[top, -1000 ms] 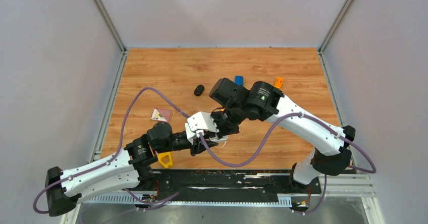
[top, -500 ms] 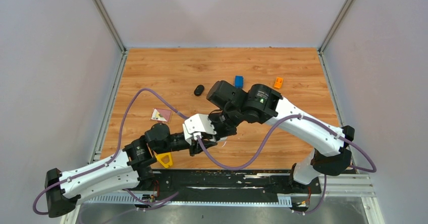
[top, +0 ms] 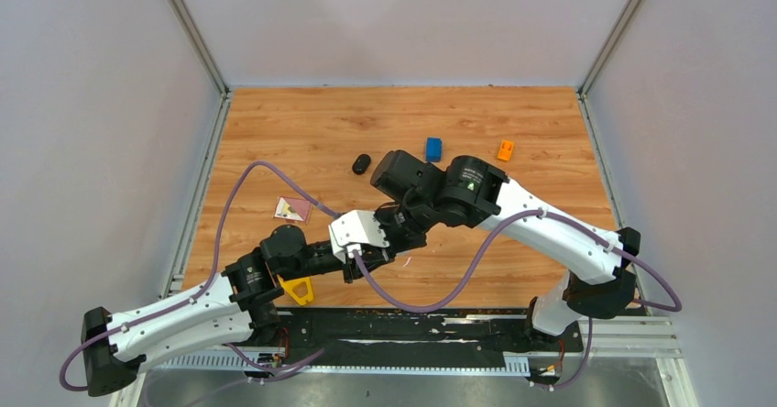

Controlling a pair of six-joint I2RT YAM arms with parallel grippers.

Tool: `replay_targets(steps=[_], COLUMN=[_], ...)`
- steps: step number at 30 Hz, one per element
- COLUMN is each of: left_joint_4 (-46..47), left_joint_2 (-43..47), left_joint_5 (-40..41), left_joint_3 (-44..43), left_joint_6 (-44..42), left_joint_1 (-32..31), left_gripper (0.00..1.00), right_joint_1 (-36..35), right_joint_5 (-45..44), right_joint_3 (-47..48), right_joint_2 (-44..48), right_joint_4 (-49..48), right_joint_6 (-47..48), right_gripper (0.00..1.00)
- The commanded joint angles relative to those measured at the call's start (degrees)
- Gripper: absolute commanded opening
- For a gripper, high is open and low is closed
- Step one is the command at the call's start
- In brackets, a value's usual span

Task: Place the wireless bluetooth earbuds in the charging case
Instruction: Place the earbud in the charging case.

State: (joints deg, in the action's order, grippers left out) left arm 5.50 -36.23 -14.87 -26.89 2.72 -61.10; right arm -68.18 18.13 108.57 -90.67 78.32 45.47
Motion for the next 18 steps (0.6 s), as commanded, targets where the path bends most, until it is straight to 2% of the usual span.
replay_targets(steps=[1,18], left_joint_4=[2.85,2.89], left_joint_2=[0.22,0.76], left_joint_5=[-0.15,0.16], left_joint_3=[-0.04,0.02], left_joint_6=[0.61,0.66], left_joint_1=[-0.18,-0.23], left_gripper=[0.00,0.00], right_joint_1=[-0.57,-1.28], right_joint_5=[-2.18,-3.63], right_joint_3=[0.98,-0.59], right_joint_2=[-0.27,-1.00], right_joint_4=[-2.48,-2.77], right_joint_6=[-0.83,-1.06], right_gripper=[0.00,0.00])
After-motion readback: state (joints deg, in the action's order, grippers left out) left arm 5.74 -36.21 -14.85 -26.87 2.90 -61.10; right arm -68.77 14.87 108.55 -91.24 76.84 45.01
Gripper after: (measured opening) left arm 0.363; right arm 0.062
